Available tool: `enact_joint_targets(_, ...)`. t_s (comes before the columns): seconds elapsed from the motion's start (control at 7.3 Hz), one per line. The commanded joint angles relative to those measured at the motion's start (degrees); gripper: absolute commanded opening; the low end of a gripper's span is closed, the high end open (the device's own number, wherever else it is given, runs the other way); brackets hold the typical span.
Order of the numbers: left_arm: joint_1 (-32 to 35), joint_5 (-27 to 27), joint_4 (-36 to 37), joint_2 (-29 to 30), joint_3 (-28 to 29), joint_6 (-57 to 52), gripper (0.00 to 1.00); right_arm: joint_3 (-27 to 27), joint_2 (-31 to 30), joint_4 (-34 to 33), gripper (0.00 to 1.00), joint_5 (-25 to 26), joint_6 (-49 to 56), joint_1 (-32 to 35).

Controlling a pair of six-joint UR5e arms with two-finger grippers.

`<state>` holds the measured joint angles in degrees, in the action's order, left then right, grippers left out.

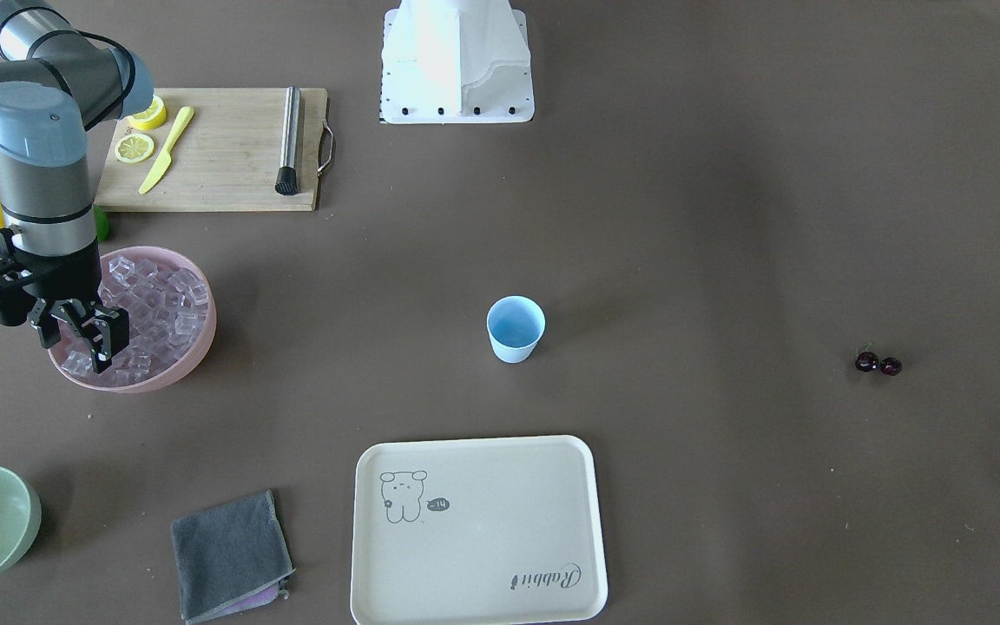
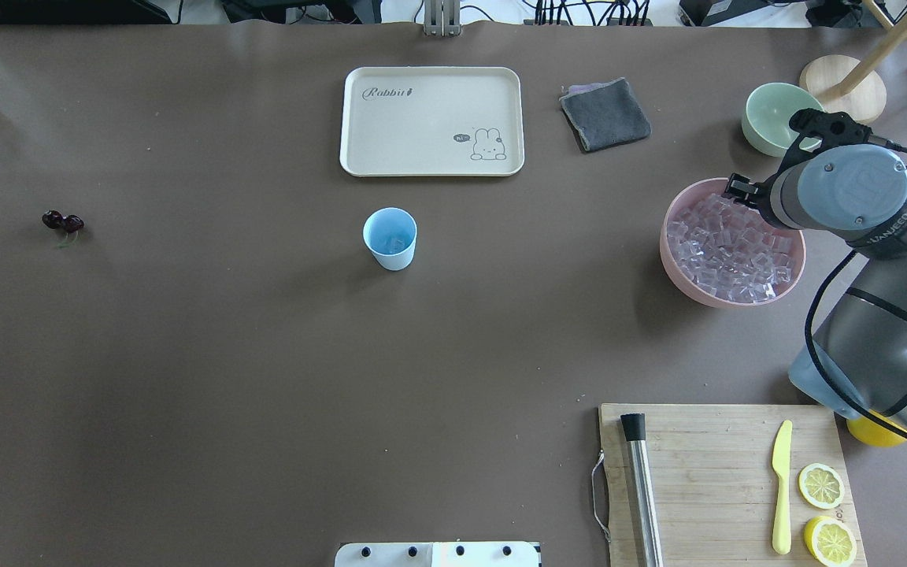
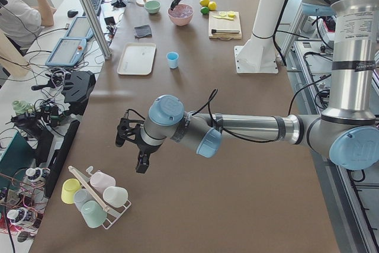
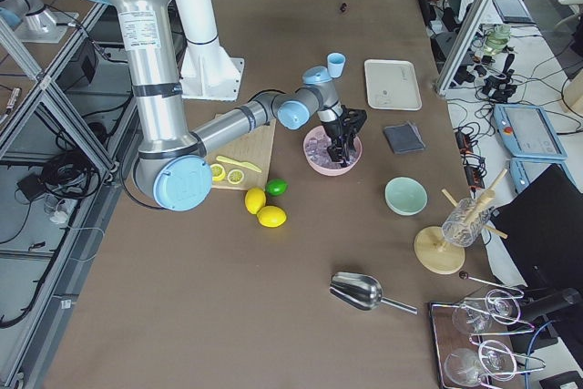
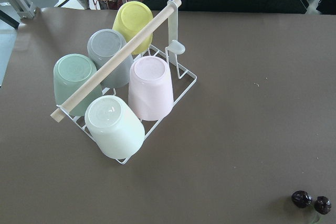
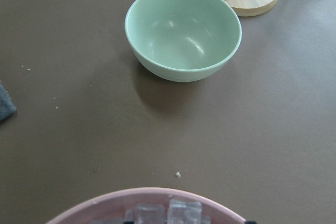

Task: Put ice and cherries in cup
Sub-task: 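Lower the right gripper and grasp another ice cube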

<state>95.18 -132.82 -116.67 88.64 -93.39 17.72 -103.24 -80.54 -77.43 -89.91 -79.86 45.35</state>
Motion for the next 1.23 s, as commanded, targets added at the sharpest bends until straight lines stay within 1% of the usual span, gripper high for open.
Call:
enact_joint_targets(0.0,-0.2,-0.1,0.0,0.0,0.1,-0.1,0.98,0.0,-0.1,0.0,0.57,0.0,0.0,0.0)
enact_joint_targets(0.14,-0.2,0.0,-0.1,0.1,0.1,0.0,0.98,-0.1,0.0,0.0,0.48,-0.2,0.0,-0.1)
enact_joint_targets(0.41,-0.2,-0.1,-0.1,0.0,0.1,0.0,0.98,-0.4,0.8,0.0,0.08,-0.6,0.0,-0.1)
enact_joint_targets(0.55,-0.2,0.0,-0.1,0.0,0.1,-0.1,0.98,-0.7,0.9,0.0,0.0,-0.6,0.0,-0.1)
enact_joint_targets(0.82,-0.2,0.0,-0.1,0.0,0.2,-0.1,0.98,-1.3,0.8,0.0,0.0,-0.6,0.0,0.5)
enact_joint_targets(1.1,-0.2,0.0,-0.1,0.0,0.2,0.0,0.98,-4.7,1.0,-0.1,0.0,-0.8,0.7,1.8)
